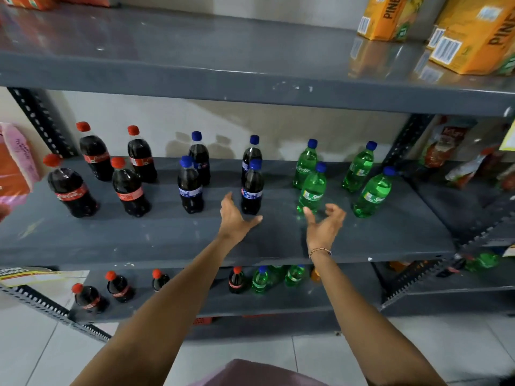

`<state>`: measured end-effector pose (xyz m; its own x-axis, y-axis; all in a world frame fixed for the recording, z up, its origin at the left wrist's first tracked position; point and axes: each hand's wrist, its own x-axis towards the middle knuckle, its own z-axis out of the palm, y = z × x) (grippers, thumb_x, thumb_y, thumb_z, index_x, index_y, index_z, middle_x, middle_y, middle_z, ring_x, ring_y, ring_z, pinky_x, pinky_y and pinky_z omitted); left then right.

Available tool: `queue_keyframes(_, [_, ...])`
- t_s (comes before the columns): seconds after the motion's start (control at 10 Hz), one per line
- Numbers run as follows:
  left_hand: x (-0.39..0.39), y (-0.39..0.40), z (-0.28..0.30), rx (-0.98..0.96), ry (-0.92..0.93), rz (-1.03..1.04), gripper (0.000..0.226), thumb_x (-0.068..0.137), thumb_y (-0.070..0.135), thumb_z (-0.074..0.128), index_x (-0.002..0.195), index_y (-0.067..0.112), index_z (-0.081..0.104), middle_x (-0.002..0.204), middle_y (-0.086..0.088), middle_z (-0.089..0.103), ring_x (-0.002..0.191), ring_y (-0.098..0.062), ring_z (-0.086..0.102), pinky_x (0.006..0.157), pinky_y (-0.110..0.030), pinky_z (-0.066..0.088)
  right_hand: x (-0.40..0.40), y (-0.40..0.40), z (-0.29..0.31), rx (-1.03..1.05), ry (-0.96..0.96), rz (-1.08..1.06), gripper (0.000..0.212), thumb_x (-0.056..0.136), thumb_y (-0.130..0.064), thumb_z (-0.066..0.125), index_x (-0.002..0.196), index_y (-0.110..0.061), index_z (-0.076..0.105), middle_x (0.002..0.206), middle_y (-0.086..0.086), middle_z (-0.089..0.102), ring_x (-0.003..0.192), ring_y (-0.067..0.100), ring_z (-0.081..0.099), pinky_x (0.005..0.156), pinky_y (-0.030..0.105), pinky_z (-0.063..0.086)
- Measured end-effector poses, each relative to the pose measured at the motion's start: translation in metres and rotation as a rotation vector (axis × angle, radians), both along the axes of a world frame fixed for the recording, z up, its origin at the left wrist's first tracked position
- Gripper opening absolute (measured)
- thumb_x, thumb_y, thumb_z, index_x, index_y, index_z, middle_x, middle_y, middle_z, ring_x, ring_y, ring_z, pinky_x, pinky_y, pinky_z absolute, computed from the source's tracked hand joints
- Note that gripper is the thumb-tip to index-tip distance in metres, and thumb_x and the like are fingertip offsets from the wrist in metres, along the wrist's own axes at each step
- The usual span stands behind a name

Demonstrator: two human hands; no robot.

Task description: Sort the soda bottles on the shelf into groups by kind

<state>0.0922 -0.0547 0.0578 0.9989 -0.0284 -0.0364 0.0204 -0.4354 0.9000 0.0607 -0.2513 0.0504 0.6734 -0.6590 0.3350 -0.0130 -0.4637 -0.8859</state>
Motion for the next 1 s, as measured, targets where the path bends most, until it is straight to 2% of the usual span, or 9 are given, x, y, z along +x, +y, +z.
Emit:
queue_keyframes(0.1, [0.009, -0.011, 0.001, 0.035, 0.015, 0.01, 0.093, 0.077, 0.024, 0.075, 0.143, 0.002, 0.015, 0.147, -0.013, 0.027, 0.137, -0.029, 0.025, 0.107, -0.034, 0.029, 0.011, -0.018, -0.001, 0.086, 0.138, 0.17, 0.075, 0.07, -0.018, 0.077, 0.128, 0.0, 0.033, 0.128, 0.018, 0.043, 0.117, 0.029, 0.045, 0.102, 0.042, 0.039])
queue_keyframes(0.2, [0.015, -0.017, 0.001, 0.017, 0.0, 0.058, 0.073, 0.08, 0.019, 0.071, 0.136, 0.002, 0.028, 0.138, -0.016, 0.042, 0.128, -0.031, 0.04, 0.093, -0.03, 0.035, 0.02, -0.025, -0.002, 0.124, 0.204, 0.316, 0.076, 0.07, -0.01, 0.076, 0.132, -0.004, 0.032, 0.132, 0.017, 0.048, 0.119, 0.028, 0.049, 0.1, 0.036, 0.041])
queue_keyframes(0.3, [0.017, -0.023, 0.001, 0.075, -0.017, 0.096, 0.054, 0.086, 0.02, 0.064, 0.129, 0.002, 0.037, 0.13, -0.017, 0.051, 0.121, -0.031, 0.046, 0.088, -0.03, 0.036, 0.027, -0.031, -0.004, 0.089, 0.226, 0.315, 0.061, 0.073, -0.007, 0.073, 0.125, -0.006, 0.042, 0.121, 0.018, 0.059, 0.11, 0.03, 0.056, 0.093, 0.036, 0.044])
queue_keyframes(0.4, [0.018, -0.026, 0.002, 0.088, -0.025, 0.117, 0.052, 0.086, 0.021, 0.064, 0.127, 0.002, 0.039, 0.128, -0.017, 0.052, 0.119, -0.031, 0.047, 0.089, -0.031, 0.037, 0.029, -0.033, -0.001, 0.087, 0.218, 0.304, 0.055, 0.073, -0.008, 0.073, 0.12, -0.004, 0.046, 0.116, 0.019, 0.062, 0.106, 0.031, 0.058, 0.09, 0.033, 0.044])
queue_keyframes(0.5, [0.018, -0.028, 0.002, 0.076, -0.016, 0.13, 0.05, 0.086, 0.021, 0.065, 0.126, 0.003, 0.04, 0.126, -0.016, 0.053, 0.118, -0.03, 0.049, 0.089, -0.031, 0.038, 0.029, -0.033, -0.001, 0.108, 0.199, 0.312, 0.054, 0.072, -0.007, 0.074, 0.119, -0.004, 0.048, 0.113, 0.019, 0.064, 0.103, 0.029, 0.059, 0.085, 0.025, 0.042])
queue_keyframes(0.7, [0.013, -0.028, 0.006, 0.078, 0.008, 0.139, 0.052, 0.085, 0.02, 0.066, 0.127, 0.003, 0.04, 0.125, -0.016, 0.055, 0.116, -0.03, 0.05, 0.088, -0.03, 0.039, 0.025, -0.033, 0.001, 0.155, 0.215, 0.337, 0.058, 0.072, -0.005, 0.074, 0.122, -0.006, 0.047, 0.115, 0.018, 0.063, 0.105, 0.03, 0.06, 0.09, 0.031, 0.046])
queue_keyframes(0.8, [0.009, -0.025, 0.007, 0.062, 0.048, 0.115, 0.063, 0.084, 0.02, 0.068, 0.134, 0.002, 0.034, 0.134, -0.016, 0.049, 0.124, -0.031, 0.045, 0.096, -0.033, 0.037, 0.022, -0.033, 0.004, 0.154, 0.252, 0.336, 0.064, 0.074, -0.006, 0.072, 0.129, -0.003, 0.04, 0.126, 0.018, 0.056, 0.117, 0.03, 0.052, 0.101, 0.037, 0.042])
queue_keyframes(0.9, [-0.003, -0.023, 0.005, 0.074, 0.025, 0.126, 0.071, 0.087, 0.021, 0.064, 0.142, 0.0, 0.025, 0.145, -0.017, 0.038, 0.133, -0.031, 0.036, 0.106, -0.036, 0.032, 0.009, -0.024, 0.002, 0.077, 0.258, 0.232, 0.062, 0.082, -0.006, 0.063, 0.135, 0.0, 0.031, 0.138, 0.02, 0.044, 0.13, 0.032, 0.04, 0.111, 0.039, 0.031])
queue_keyframes(1.0, [-0.026, -0.012, 0.009, 0.116, -0.115, 0.132, 0.07, 0.096, 0.026, 0.047, 0.148, 0.001, 0.008, 0.156, -0.015, 0.015, 0.144, -0.025, 0.013, 0.116, -0.033, 0.015, -0.018, -0.001, -0.002, -0.088, 0.185, 0.223, 0.048, 0.091, -0.003, 0.044, 0.136, 0.002, 0.028, 0.142, 0.024, 0.037, 0.135, 0.035, 0.032, 0.111, 0.036, 0.025])
